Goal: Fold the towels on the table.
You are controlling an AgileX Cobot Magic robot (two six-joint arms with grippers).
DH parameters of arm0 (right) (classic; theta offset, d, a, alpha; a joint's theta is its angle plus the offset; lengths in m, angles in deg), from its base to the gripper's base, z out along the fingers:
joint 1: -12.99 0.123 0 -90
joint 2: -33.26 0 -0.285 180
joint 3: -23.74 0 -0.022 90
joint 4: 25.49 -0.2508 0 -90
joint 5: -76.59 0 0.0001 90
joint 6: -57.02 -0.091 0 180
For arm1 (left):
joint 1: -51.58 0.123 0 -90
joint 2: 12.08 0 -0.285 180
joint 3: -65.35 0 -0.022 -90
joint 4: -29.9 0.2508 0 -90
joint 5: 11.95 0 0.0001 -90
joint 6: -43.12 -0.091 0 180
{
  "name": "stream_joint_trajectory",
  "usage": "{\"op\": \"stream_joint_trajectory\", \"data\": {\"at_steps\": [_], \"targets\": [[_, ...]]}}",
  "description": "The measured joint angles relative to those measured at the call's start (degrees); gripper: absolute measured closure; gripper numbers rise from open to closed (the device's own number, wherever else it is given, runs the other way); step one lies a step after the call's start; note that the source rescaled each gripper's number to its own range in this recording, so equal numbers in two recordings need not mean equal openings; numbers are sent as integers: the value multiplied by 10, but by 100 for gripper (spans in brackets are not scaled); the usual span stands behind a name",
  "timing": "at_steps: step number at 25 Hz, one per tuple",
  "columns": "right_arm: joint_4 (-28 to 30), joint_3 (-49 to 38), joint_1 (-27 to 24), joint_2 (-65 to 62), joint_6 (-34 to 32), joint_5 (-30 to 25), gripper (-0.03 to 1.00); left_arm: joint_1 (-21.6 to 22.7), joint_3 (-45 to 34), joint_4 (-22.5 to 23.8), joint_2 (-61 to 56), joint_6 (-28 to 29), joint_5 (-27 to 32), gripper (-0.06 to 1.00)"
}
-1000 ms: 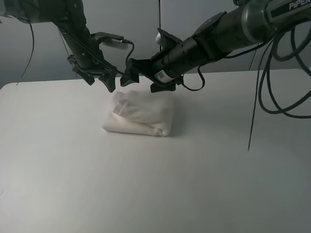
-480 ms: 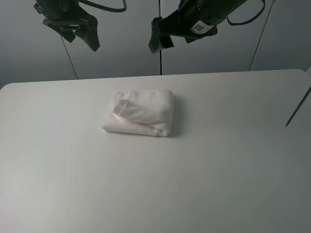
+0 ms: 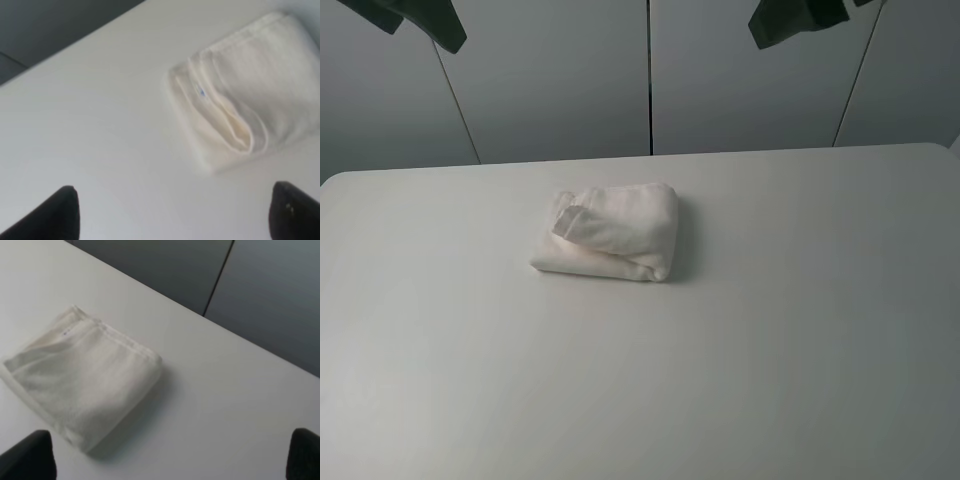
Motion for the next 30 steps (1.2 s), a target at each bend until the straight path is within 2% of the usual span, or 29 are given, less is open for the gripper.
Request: {"op": "stream_joint_trajectory", "data": {"at_steps": [6, 14, 23, 30], "targets": [[7, -136, 0, -135, -6, -5, -3, 0, -193, -1, -167, 13, -30, -4], [5, -256, 0, -297, -12, -43, -3, 0, -385, -1, -379, 35, -48, -4], [-21, -323, 0, -413, -13, -132, -3, 0, -524, -1, -597, 71, -45, -4], [-51, -377, 0, -516, -13, -163, -3, 0, -576, -1, -737, 75, -32, -4]]}}
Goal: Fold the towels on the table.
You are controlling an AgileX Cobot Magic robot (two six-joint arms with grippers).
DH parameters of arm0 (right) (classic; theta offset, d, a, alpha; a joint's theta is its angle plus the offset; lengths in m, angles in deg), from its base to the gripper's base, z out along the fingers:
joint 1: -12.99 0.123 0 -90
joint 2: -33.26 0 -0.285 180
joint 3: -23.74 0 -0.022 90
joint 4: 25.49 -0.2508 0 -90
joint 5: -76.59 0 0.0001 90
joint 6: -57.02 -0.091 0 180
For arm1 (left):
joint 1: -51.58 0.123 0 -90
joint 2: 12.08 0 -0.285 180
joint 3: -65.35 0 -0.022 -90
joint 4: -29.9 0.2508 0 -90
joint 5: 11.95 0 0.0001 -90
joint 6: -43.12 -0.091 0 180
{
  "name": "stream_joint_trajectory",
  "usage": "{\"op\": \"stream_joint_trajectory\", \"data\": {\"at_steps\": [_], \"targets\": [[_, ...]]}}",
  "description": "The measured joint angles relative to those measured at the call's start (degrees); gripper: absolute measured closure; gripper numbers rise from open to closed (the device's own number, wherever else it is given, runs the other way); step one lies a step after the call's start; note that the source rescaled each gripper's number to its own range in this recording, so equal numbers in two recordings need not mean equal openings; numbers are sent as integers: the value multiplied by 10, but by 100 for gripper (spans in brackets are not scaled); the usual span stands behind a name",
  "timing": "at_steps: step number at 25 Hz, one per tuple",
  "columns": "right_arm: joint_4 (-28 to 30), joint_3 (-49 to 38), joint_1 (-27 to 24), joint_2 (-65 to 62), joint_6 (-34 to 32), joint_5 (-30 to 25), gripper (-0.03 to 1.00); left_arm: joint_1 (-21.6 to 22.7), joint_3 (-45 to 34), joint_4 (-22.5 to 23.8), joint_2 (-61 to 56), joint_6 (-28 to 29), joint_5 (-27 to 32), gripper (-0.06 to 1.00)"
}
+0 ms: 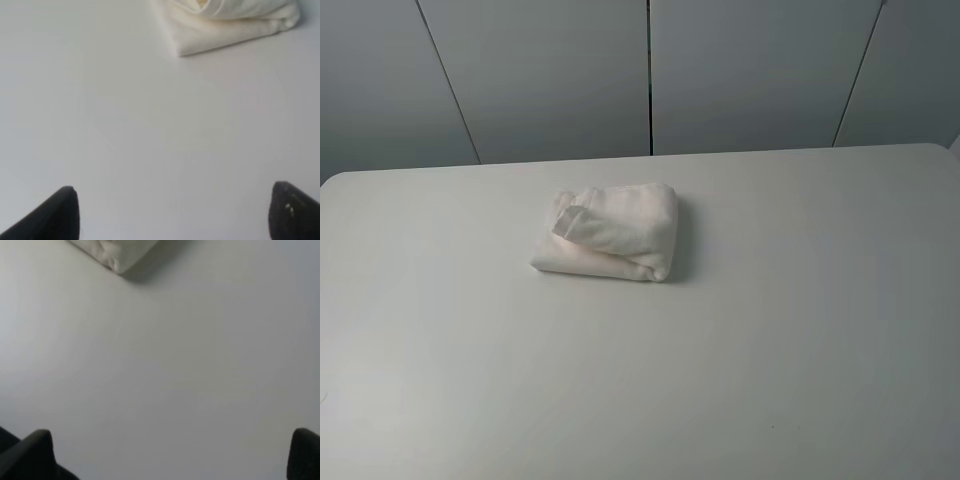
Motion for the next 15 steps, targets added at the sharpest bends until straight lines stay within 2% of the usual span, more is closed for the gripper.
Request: {"op": "stream_joint_trajectory", "data": {"at_steps": [10, 15], "targets": [[-29, -17, 0, -133, 30, -6, -3, 0, -33, 0, -150, 0, 15, -4], [-29, -17, 0, -176, 39, -6, -3, 0, -60, 0, -174, 12, 16, -4]]}}
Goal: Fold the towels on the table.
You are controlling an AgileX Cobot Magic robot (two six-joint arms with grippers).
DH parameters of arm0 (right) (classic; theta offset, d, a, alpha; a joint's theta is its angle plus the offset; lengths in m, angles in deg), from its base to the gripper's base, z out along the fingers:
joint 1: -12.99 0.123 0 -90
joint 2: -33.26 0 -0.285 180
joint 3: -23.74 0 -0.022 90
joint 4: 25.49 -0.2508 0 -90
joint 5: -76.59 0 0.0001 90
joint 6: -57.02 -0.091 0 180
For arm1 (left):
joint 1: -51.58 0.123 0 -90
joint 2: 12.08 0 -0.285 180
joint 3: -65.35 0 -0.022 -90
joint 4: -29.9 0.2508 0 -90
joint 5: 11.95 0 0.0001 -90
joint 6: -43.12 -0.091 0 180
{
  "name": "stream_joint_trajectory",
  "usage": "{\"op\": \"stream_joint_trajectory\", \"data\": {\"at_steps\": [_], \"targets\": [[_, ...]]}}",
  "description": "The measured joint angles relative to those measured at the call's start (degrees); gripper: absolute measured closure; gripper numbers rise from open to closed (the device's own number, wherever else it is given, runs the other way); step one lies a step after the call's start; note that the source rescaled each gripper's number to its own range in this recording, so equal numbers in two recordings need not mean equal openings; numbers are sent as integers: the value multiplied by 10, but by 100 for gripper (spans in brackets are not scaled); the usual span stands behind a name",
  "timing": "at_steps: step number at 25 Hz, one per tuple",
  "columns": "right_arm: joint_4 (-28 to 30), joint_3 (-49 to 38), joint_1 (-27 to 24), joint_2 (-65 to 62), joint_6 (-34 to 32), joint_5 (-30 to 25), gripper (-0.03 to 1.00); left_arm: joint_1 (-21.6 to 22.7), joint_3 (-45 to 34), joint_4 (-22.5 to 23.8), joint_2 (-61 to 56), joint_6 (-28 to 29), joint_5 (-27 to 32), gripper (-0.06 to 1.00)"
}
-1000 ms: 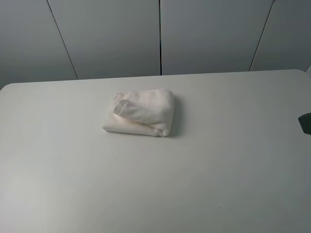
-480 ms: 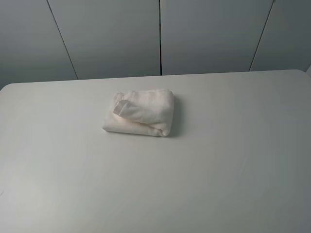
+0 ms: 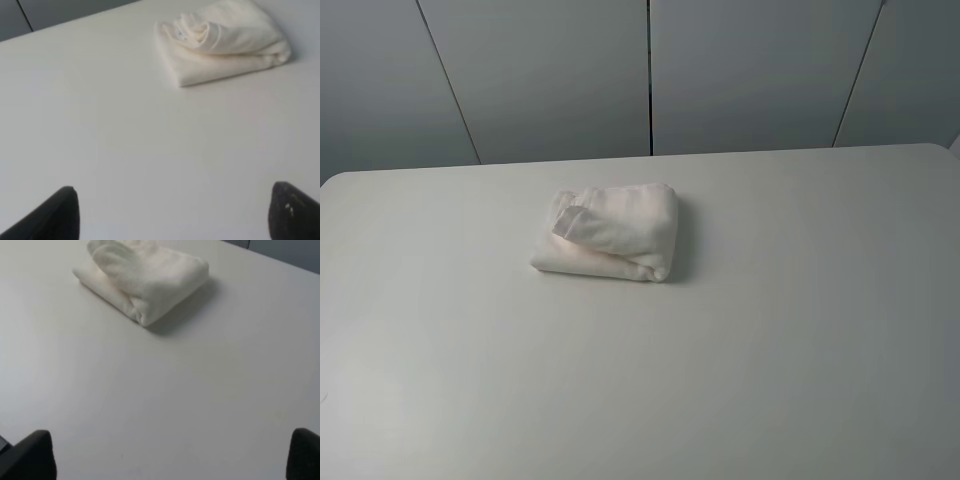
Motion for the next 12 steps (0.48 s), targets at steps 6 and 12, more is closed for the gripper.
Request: {"op": "stream_joint_trajectory", "data": {"at_steps": [6, 12], "targets": [[0, -1, 0, -6, 12, 5, -3, 0, -11, -1, -1, 9, -12, -4], [-6, -13, 0, -7, 18, 28, -3, 0, -32, -2, -2, 23, -52, -4]]}}
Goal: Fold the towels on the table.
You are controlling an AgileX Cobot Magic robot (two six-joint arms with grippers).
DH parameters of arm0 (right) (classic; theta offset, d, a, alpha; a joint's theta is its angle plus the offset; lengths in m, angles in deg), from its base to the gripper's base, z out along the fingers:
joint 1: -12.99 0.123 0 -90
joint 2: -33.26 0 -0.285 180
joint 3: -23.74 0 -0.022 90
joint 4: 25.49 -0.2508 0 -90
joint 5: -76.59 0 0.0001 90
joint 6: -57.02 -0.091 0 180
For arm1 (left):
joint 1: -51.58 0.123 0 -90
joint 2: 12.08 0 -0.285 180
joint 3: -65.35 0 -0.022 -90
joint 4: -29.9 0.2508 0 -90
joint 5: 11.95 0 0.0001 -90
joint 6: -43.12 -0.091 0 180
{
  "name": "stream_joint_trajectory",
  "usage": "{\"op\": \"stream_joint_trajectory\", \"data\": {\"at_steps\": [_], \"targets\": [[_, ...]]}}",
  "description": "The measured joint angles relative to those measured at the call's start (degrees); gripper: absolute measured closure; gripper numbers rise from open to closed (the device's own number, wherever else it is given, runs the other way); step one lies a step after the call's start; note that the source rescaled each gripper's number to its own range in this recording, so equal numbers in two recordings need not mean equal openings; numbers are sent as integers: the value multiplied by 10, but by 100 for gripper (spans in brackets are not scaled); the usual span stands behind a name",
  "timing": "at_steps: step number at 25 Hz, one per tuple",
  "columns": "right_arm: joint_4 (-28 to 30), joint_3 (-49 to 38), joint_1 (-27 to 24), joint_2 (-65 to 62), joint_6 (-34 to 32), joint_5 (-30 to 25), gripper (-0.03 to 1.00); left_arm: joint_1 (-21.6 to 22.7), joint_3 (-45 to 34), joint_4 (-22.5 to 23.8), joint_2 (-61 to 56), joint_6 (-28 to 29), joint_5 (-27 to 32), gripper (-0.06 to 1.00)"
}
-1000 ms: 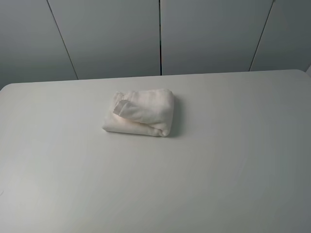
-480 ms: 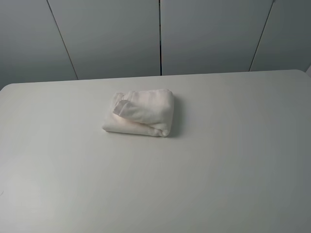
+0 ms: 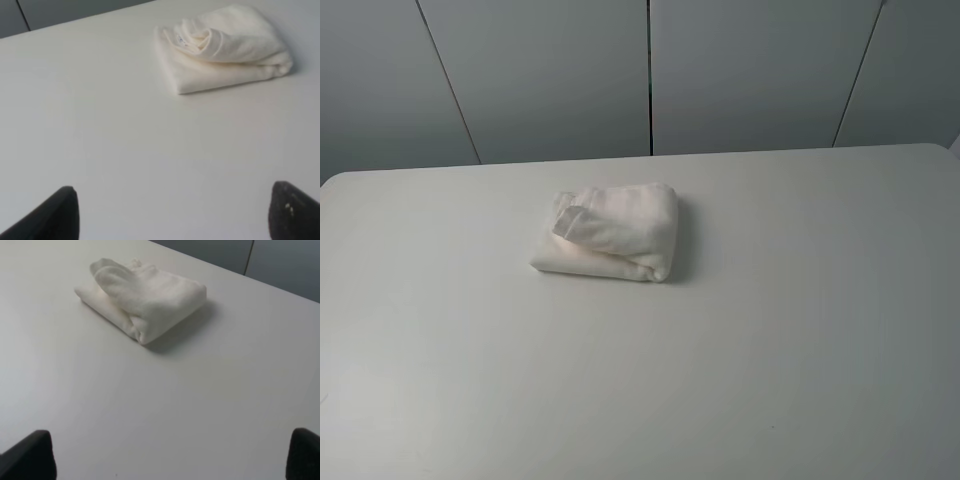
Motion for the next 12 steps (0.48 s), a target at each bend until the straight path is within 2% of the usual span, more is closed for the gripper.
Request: {"op": "stream_joint_trajectory", "data": {"at_steps": [9, 12], "targets": [[-11, 0, 0, -2, 0, 1, -3, 0, -2, 1, 0, 6, -4, -4], [-32, 0, 0, -2, 0, 1, -3, 0, -2, 1, 0, 6, -4, -4]]}}
